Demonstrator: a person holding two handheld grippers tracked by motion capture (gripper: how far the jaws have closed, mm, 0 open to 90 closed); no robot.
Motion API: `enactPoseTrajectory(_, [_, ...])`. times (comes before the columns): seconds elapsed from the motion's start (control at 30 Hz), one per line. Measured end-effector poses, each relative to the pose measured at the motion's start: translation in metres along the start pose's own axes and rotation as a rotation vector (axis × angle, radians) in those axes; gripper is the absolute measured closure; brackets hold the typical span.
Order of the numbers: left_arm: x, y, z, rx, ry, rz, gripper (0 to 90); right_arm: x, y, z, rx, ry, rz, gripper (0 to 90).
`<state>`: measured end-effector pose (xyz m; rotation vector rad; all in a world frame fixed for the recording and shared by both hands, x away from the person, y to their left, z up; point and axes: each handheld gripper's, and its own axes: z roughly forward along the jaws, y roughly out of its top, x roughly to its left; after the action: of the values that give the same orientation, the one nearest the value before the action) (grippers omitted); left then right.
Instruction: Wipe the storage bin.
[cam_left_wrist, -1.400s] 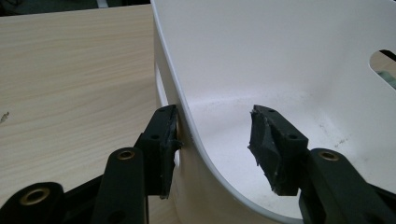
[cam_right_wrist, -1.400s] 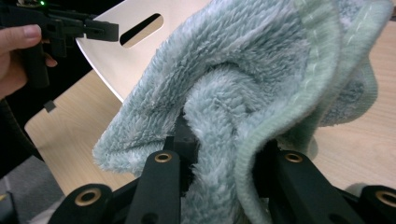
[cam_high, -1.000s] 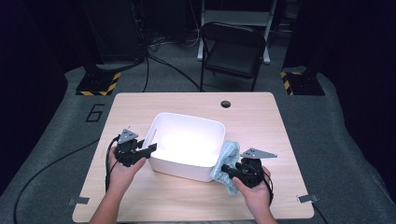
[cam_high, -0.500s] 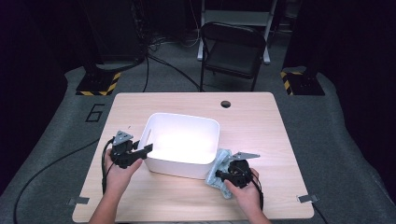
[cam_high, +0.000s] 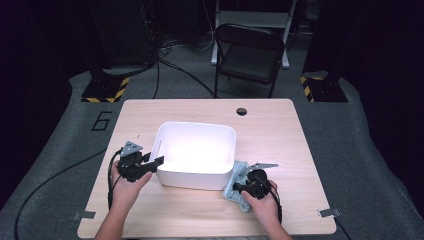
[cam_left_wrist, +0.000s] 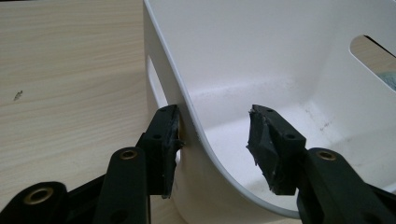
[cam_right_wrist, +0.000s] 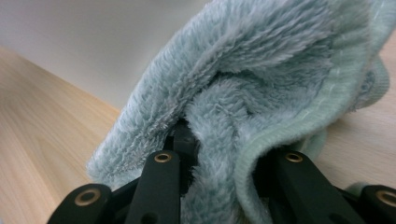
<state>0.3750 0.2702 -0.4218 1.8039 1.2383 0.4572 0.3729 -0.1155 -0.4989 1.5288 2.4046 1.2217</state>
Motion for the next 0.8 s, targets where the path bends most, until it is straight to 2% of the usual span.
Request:
enactPoseTrajectory(0.13, [-0.008, 0.001, -0.001, 0.015, 0.003, 0.030, 52.3, -0.008, 0.001, -0.004, -0.008, -0.011, 0.025, 71.0])
enactPoseTrajectory(0.2, [-0.010, 0.001, -0.001, 0.022, 0.010, 0.045, 52.3, -0.010, 0.001, -0.004, -0.012, -0.013, 0.021, 70.9])
enactPoseTrajectory(0.3, [-0.010, 0.001, -0.003, 0.026, 0.008, 0.042, 52.6, -0.010, 0.002, -0.004, -0.008, -0.019, 0.020, 70.8])
enactPoseTrajectory(0.43, [-0.011, 0.001, -0.005, 0.045, -0.024, 0.039, 52.8, -0.014, 0.003, -0.005, -0.021, -0.032, 0.020, 70.7])
enactPoseTrajectory(0.53, [-0.015, 0.000, -0.006, 0.045, -0.020, 0.037, 52.3, -0.018, 0.004, -0.007, -0.019, -0.031, 0.028, 70.6])
enactPoseTrajectory(0.63, [-0.019, -0.001, -0.007, 0.050, -0.006, 0.058, 51.8, -0.020, 0.006, -0.007, -0.018, -0.037, 0.037, 70.6])
enactPoseTrajectory(0.7, [-0.022, -0.001, -0.007, 0.053, 0.000, 0.058, 51.1, -0.021, 0.006, -0.006, -0.022, -0.038, 0.041, 70.5])
enactPoseTrajectory(0.8, [-0.025, -0.001, -0.007, 0.071, -0.014, 0.047, 48.3, -0.024, 0.007, -0.007, -0.029, -0.042, 0.050, 70.5])
